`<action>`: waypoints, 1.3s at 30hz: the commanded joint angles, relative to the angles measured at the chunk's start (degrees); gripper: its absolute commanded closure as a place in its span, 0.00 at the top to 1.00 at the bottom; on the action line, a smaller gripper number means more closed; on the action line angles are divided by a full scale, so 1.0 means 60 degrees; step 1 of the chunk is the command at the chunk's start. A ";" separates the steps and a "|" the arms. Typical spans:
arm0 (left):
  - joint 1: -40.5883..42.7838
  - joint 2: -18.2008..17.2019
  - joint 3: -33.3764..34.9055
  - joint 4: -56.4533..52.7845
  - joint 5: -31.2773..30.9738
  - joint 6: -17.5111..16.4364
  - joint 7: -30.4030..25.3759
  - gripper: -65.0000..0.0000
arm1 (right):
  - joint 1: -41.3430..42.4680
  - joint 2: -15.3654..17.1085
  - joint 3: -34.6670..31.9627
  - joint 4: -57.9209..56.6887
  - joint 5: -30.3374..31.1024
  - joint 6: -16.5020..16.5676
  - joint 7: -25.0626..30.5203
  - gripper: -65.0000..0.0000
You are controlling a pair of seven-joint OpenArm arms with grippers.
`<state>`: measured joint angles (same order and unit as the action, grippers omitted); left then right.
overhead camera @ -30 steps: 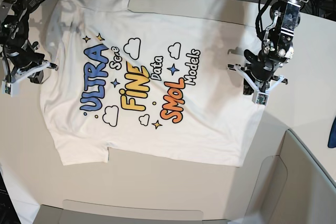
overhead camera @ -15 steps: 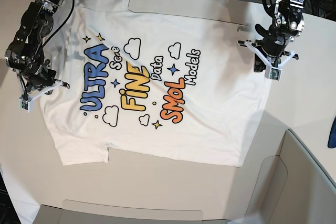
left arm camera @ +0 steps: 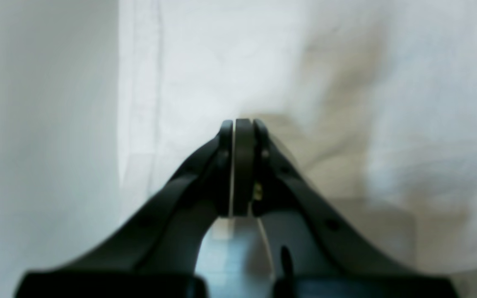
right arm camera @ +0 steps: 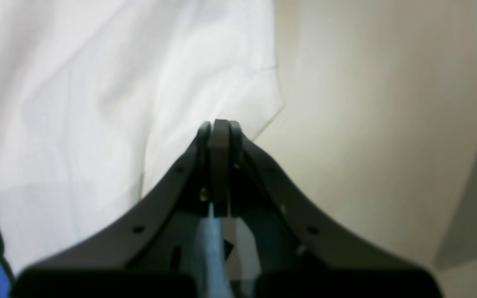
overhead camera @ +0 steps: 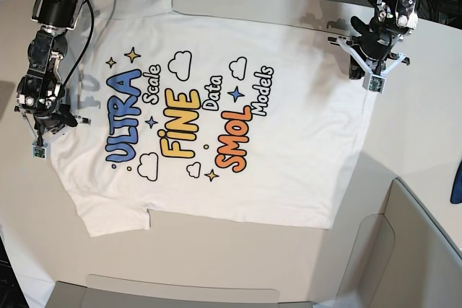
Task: Layout the t-shirt on the table in an organized manner, then fold the t-shirt properly
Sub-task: 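Move the left gripper to the shoulder seam and the right gripper to the collar corner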
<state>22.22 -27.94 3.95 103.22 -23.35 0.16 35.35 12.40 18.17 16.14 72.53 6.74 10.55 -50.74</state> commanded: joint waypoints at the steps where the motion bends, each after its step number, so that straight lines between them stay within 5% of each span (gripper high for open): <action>1: -0.0018 -0.0127 -0.0079 0.0167 0.0017 0.0024 -0.0215 0.00 | 0.0255 0.0216 0.0028 -0.0140 -0.0223 -0.0021 -0.0210 0.00; 14: 0.0231 -0.0053 0.0024 0.0196 0.0002 0.0024 -0.0215 0.00 | 0.1808 0.0495 0.0013 -0.1561 -0.0237 -0.0007 -0.0151 0.00; 29: -0.0194 0.0210 -0.0093 0.0211 -0.0027 0.0024 -0.0215 0.00 | 0.2174 0.0422 0.0072 -0.2382 -0.1190 -0.0021 0.1123 0.00; 35: -0.0311 0.0518 -0.0636 0.0738 -0.0042 0.0009 -0.0215 0.16 | 0.1896 0.0422 0.0101 -0.0917 -0.1175 -0.0036 0.1138 0.00; 39: -0.0311 0.0577 -0.0694 0.1368 -0.0042 0.0009 -0.0215 0.29 | 0.1896 0.0363 0.0335 0.0168 -0.1160 -0.0036 0.1109 0.16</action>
<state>20.60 -23.81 0.25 110.13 -23.62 0.14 35.66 22.55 19.33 17.58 72.25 0.10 10.50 -45.17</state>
